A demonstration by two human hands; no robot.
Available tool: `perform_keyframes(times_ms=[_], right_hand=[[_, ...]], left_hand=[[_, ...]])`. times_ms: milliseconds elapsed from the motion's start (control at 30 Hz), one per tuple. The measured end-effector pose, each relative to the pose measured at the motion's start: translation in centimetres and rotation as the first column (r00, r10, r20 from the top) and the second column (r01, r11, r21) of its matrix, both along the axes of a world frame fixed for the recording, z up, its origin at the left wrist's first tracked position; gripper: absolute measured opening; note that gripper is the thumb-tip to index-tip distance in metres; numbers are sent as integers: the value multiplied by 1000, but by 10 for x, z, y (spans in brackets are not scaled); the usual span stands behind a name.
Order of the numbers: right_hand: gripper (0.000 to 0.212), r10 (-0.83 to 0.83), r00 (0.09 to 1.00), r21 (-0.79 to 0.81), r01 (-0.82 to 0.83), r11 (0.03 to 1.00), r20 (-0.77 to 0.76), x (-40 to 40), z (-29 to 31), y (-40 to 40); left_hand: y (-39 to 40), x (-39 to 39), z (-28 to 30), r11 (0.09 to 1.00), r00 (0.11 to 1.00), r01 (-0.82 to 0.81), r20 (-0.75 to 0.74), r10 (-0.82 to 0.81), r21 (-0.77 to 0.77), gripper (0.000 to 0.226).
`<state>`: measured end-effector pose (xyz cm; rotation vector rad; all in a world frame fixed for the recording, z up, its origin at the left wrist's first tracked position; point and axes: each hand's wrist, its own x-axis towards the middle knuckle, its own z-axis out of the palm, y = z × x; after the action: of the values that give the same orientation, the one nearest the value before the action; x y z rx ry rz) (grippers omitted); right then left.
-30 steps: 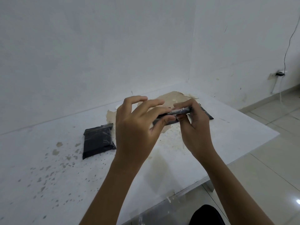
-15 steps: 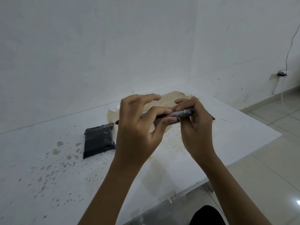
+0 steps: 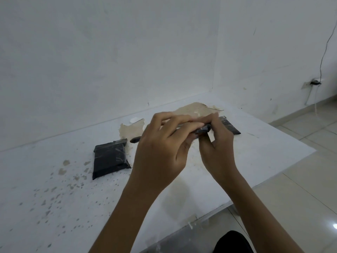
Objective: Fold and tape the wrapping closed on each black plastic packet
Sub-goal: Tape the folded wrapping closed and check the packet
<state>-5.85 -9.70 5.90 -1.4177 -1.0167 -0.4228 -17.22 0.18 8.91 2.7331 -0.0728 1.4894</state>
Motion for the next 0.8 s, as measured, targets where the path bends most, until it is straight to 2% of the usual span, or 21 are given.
perform_keyframes(times_ms=[67,133,167,233,267,367,433,500,633,700,800], right_hand=[[26,-19,999,-77,22,997,44,1,1,0],[19,-15,999,-205,21,979,32,1,4,-2],[40,-31,1000,-296,28,955,-5,2,5,-3],[84,-63,977,-383,-20,923,-203,1,8,-8],[91,-66,949,-336,-43,941,-308,0,8,-10],[79,-43,871,-165,-44,985,-490,-7,5,-11],[65,17,838,-132,-105,986,-546,-8,4,-7],[53,94,809,-99,-184,978,-580,-7,5,-3],[30,257,734,-1,-331,944,-629,-9,12,5],[30,242,730,10,-308,951,-640,-10,12,8],[30,225,736,5,-288,958,-638,-9,6,9]], left_hand=[[4,0,-2,999,1000,-10,-10,9,-48,30],[7,2,-4,976,998,-59,-17,57,-212,34],[8,3,-4,940,996,-85,5,91,-332,34],[10,4,-2,770,981,-91,74,177,-631,32],[11,5,-1,647,972,-60,102,210,-760,30],[12,7,2,313,951,47,138,276,-949,29],[13,10,2,100,950,145,167,263,-984,28],[14,13,0,-26,956,204,193,222,-979,28],[5,17,2,-133,959,266,248,133,-955,27],[-1,17,3,-181,962,272,261,79,-945,28],[-2,15,2,-179,977,212,212,19,-961,24]])
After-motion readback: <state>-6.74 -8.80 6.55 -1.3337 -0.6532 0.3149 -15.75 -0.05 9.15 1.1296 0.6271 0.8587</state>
